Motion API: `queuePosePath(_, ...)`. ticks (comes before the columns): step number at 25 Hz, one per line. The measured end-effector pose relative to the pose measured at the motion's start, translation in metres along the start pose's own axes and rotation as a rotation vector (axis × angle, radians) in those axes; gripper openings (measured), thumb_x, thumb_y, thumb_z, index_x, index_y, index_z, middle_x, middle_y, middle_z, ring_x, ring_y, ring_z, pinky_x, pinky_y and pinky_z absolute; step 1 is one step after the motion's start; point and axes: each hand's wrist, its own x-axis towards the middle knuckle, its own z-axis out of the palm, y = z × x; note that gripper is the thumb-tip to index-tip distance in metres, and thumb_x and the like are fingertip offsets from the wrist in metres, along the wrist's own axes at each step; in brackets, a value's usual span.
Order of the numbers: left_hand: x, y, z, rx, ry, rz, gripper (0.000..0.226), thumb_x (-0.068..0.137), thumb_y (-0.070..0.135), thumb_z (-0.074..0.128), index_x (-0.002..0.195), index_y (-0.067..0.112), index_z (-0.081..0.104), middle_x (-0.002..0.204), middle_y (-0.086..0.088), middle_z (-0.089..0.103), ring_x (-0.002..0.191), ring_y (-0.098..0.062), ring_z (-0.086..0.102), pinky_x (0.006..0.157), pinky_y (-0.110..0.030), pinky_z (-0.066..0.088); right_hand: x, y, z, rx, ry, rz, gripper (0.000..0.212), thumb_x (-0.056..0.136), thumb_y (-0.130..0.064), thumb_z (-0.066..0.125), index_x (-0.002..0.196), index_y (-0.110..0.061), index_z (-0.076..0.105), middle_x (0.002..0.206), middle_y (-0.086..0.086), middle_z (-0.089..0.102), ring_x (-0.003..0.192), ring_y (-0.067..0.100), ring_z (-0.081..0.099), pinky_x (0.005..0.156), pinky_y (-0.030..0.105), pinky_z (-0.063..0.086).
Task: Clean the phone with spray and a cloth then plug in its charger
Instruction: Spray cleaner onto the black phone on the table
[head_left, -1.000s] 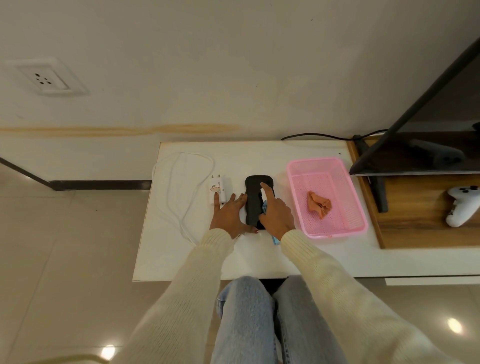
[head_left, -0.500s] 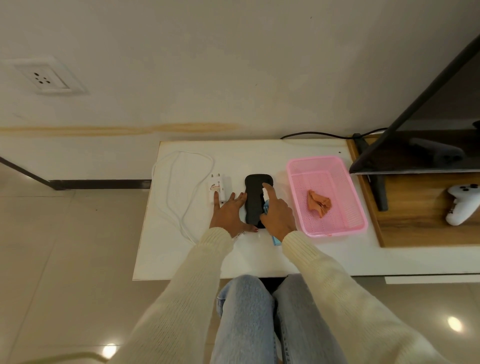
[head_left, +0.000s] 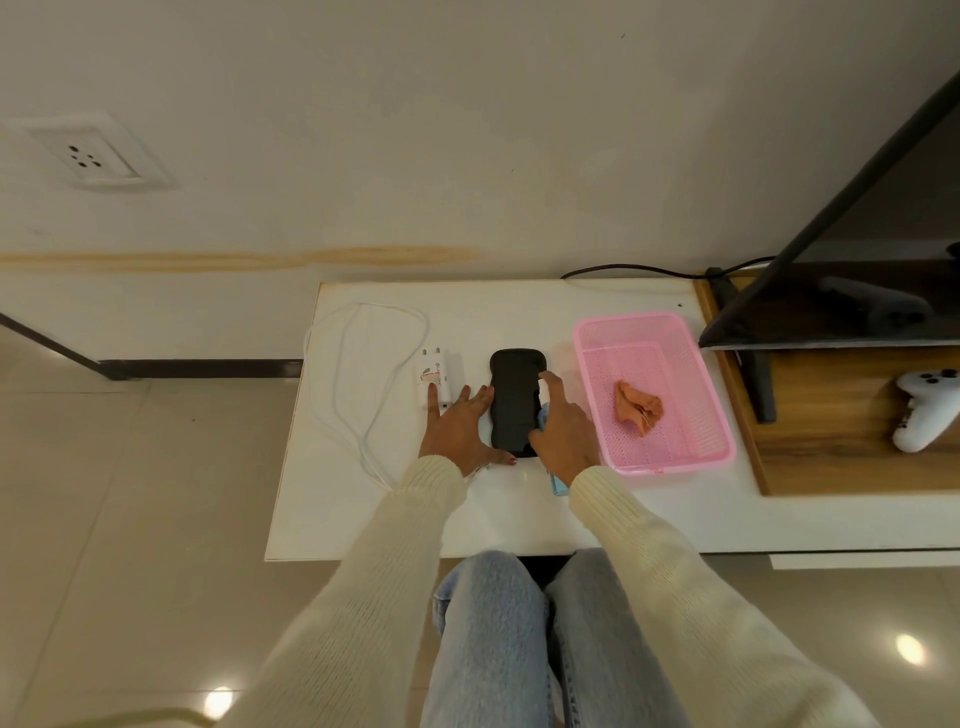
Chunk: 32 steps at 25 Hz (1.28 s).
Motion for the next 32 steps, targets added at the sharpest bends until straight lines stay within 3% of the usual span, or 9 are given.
queuePosePath(4,0.001,-0.001,0.001,0.005,0.002,0.006,0.111,0.065,0.074,0.061,0.150,0.029,0.007,0.156,0.001,0.023,0.146,-0.016,0.009,0.101,-0.041,-0.031,0.001,0.001,0.002,-0.006,0.000,0.008,0.073,0.083,0.000,0.059,0.141,-0.023,0.021,0.076,0.010,0.052,0.062,0.020,0.054,0.061,0.034,0.056)
queuePosePath(8,0.002,-0.002,0.002,-0.013,-0.001,0.020,0.113,0.063,0.074,0.064,0.150,0.028,0.008,0.155,0.001,0.024,0.145,-0.014,0.010,0.101,-0.040,-0.032,-0.001,0.000,0.005,0.046,-0.026,-0.031,0.080,0.083,-0.002,0.060,0.145,-0.025,0.016,0.077,0.011,0.051,0.061,0.019,0.053,0.056,0.028,0.048)
queuePosePath(13,0.003,-0.003,0.004,0.001,0.019,0.013,0.109,0.064,0.070,0.066,0.150,0.028,0.014,0.154,0.002,0.028,0.144,-0.016,0.016,0.101,-0.040,-0.032,-0.008,-0.003,0.011,0.035,-0.124,-0.113,0.082,0.084,-0.007,0.062,0.146,-0.029,0.014,0.086,0.011,0.053,0.073,0.023,0.057,0.073,0.038,0.055)
queuePosePath(15,0.003,-0.003,0.005,0.030,0.025,0.020,0.105,0.067,0.066,0.067,0.150,0.027,0.016,0.153,0.001,0.030,0.144,-0.016,0.017,0.102,-0.041,-0.031,-0.012,-0.004,0.015,0.005,-0.152,-0.134,0.079,0.086,-0.012,0.063,0.146,-0.029,0.015,0.089,0.010,0.056,0.074,0.019,0.058,0.076,0.034,0.054)
queuePosePath(19,0.002,0.001,0.004,0.083,0.040,-0.006,0.099,0.072,0.064,0.064,0.149,0.027,0.016,0.152,0.003,0.032,0.144,-0.016,0.017,0.102,-0.043,-0.029,-0.018,-0.006,0.021,-0.049,-0.179,-0.175,0.072,0.087,-0.012,0.062,0.144,-0.026,0.021,0.085,0.003,0.055,0.068,0.014,0.053,0.070,0.024,0.050)
queuePosePath(27,0.002,0.004,0.001,0.107,0.025,-0.021,0.100,0.072,0.067,0.062,0.150,0.027,0.013,0.154,0.004,0.028,0.145,-0.016,0.013,0.104,-0.046,-0.025,-0.021,-0.004,0.026,-0.076,-0.186,-0.143,0.069,0.086,-0.011,0.063,0.140,-0.028,0.024,0.096,0.008,0.060,0.070,0.016,0.056,0.072,0.026,0.054)
queuePosePath(32,0.002,0.002,0.002,0.069,0.017,-0.017,0.104,0.069,0.068,0.064,0.150,0.028,0.013,0.154,0.003,0.027,0.145,-0.017,0.012,0.101,-0.043,-0.029,-0.022,-0.002,0.021,-0.086,-0.182,-0.140,0.077,0.087,-0.011,0.061,0.146,-0.030,0.016,0.102,0.009,0.059,0.077,0.016,0.056,0.075,0.027,0.053)
